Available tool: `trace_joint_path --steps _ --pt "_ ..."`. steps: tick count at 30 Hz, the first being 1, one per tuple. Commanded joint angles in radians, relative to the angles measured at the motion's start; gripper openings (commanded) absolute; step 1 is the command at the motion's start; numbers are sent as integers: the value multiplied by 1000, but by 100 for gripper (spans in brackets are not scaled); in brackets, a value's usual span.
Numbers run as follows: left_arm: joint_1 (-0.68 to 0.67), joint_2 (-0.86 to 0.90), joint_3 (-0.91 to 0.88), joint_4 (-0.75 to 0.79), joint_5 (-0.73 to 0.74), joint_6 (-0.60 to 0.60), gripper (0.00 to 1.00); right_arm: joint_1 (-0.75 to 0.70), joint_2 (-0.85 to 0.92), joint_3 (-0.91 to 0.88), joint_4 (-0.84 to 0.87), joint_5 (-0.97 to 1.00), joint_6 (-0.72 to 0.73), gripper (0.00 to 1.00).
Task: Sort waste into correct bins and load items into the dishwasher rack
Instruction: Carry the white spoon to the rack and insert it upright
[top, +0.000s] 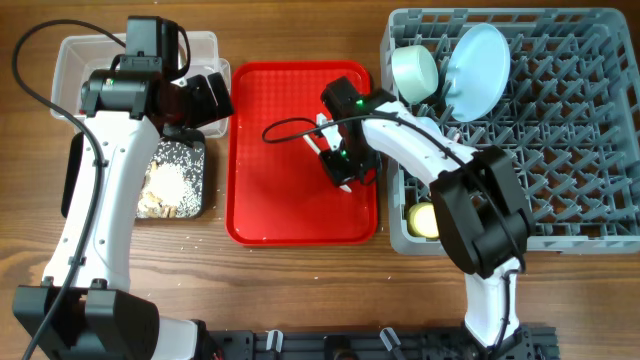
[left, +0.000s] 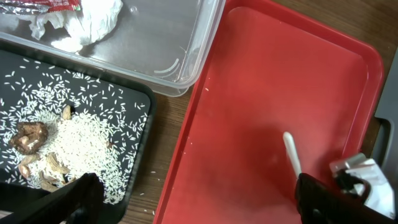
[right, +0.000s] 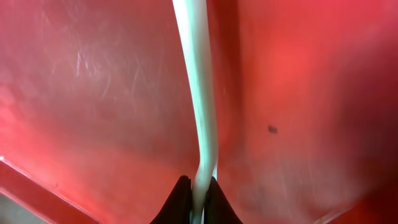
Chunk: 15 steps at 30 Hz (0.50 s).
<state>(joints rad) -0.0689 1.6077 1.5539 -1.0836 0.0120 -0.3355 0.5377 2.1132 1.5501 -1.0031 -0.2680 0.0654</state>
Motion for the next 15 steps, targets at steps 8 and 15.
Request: trace_joint_path --steps 8,15 --pt "6 -12 16 2 -10 -12 100 -208 -441 182 -277 234 148 4" --pt "6 -12 16 2 -10 -12 100 -404 -514 130 -433 301 131 4"
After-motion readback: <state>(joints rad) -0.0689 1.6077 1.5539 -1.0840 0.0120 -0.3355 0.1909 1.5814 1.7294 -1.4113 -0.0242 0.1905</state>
